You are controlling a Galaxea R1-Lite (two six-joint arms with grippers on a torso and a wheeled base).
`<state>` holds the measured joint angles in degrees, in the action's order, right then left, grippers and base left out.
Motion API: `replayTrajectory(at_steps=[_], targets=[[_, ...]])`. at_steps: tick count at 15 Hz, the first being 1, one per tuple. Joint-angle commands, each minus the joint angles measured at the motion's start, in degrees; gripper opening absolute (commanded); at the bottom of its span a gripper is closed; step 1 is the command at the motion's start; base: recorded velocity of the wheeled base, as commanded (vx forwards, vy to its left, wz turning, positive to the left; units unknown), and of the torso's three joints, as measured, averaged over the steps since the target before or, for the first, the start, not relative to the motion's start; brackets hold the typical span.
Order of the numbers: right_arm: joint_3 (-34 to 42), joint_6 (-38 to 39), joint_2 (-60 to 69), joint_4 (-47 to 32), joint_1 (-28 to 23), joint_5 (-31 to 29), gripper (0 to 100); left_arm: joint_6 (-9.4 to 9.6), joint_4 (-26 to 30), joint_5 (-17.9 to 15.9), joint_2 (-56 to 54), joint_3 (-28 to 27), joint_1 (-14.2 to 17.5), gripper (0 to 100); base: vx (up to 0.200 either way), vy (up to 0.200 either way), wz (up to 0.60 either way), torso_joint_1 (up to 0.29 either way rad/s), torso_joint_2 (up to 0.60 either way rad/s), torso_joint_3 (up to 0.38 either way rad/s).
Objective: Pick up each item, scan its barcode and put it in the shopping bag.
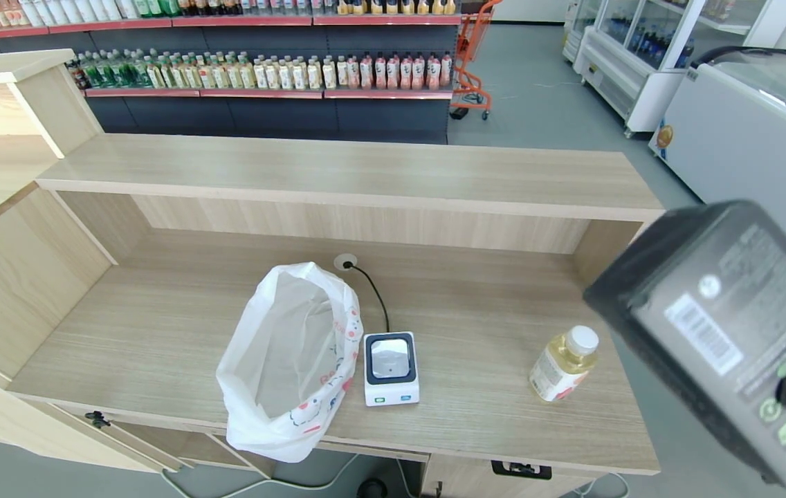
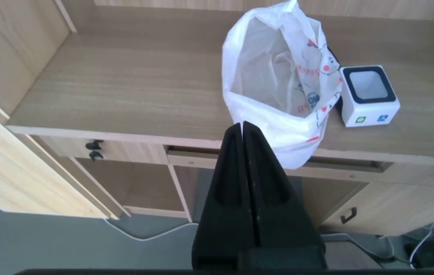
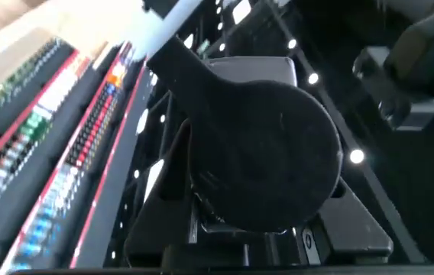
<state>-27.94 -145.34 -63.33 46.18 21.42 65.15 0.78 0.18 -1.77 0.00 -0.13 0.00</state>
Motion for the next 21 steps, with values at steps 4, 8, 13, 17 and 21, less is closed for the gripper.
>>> replayTrajectory(at_steps=[4, 8, 13, 17, 21], targets=[[-0.18, -4.78, 2.69, -8.65, 0.47, 4.9, 0, 0.01, -0.01, 0.01, 0.09, 0.05, 0.0, 0, 0.0, 0.0, 0.0, 0.0, 0.0, 0.0], [-1.77, -3.37, 2.51, -8.82, 0.64, 4.9, 0, 0.01, -0.01, 0.01, 0.09, 0.05, 0.0, 0, 0.0, 0.0, 0.0, 0.0, 0.0, 0.0], [-1.06, -3.73, 2.95, -15.42, 0.73, 4.99, 0, 0.01, -0.01, 0.01, 0.09, -0.04, 0.0, 0, 0.0, 0.0, 0.0, 0.0, 0.0, 0.0], [-1.06, -3.81, 3.13, -16.73, 0.64, 5.34, 0, 0.01, -0.01, 0.01, 0.09, -0.04, 0.0, 0, 0.0, 0.0, 0.0, 0.0, 0.0, 0.0], [-1.15, -3.64, 3.39, -16.82, 0.2, 5.25, 0, 0.01, -0.01, 0.01, 0.09, 0.05, 0.0, 0, 0.0, 0.0, 0.0, 0.0, 0.0, 0.0]])
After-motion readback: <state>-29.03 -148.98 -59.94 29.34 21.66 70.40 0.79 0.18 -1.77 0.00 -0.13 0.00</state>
